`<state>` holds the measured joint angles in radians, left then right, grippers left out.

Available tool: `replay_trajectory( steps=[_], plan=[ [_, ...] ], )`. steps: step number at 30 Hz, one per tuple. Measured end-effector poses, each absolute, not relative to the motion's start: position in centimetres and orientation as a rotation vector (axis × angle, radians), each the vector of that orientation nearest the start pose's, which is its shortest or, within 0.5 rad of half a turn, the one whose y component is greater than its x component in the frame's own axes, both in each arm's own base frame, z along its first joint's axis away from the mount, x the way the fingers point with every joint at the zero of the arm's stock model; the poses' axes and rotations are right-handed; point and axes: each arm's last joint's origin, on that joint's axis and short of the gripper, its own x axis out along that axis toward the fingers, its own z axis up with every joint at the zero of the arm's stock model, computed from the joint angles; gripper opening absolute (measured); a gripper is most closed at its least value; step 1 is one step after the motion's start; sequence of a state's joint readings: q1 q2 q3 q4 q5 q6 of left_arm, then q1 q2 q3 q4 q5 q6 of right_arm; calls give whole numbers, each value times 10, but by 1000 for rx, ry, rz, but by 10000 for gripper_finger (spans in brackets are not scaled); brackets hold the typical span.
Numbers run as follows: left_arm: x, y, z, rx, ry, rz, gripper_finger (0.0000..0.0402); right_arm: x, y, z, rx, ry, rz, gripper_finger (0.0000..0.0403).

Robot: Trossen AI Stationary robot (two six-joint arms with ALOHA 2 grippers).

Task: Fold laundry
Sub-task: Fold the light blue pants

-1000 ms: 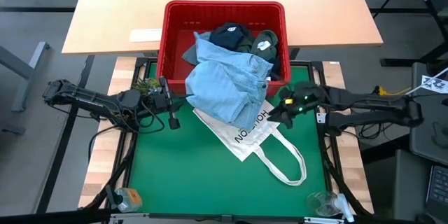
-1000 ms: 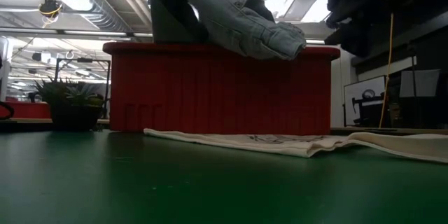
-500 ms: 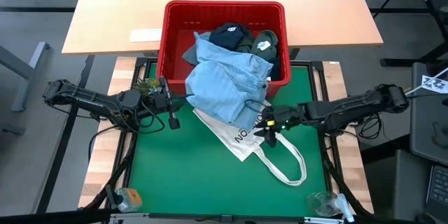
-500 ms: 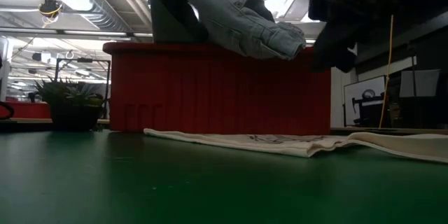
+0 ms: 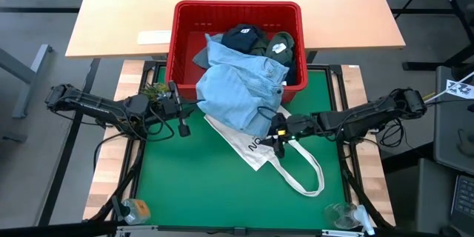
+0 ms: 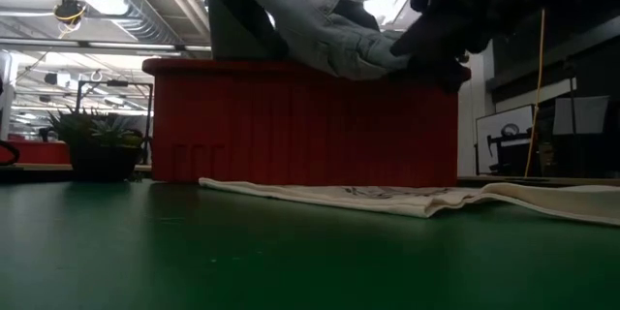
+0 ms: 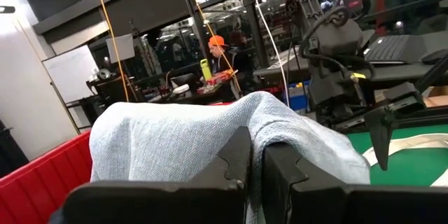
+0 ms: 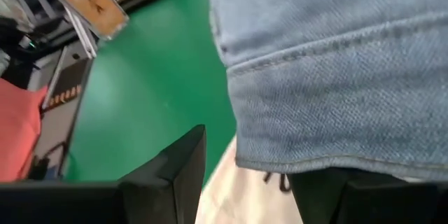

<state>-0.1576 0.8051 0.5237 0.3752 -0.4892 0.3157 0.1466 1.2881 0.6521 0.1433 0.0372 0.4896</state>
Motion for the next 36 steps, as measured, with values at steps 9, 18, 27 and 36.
replay_trajectory(
  steps=[9,18,27,36],
  plan=[
    [182,-15,292,283,-36,342,11,263,33,217,408,435,-139,181],
    [182,-15,292,283,-37,342,11,263,33,217,406,433,-146,69],
    [181,-16,301,256,-136,322,11,245,31,243,363,466,-128,28],
    [188,-21,304,218,-219,224,11,198,24,297,354,477,-129,18]
  ],
)
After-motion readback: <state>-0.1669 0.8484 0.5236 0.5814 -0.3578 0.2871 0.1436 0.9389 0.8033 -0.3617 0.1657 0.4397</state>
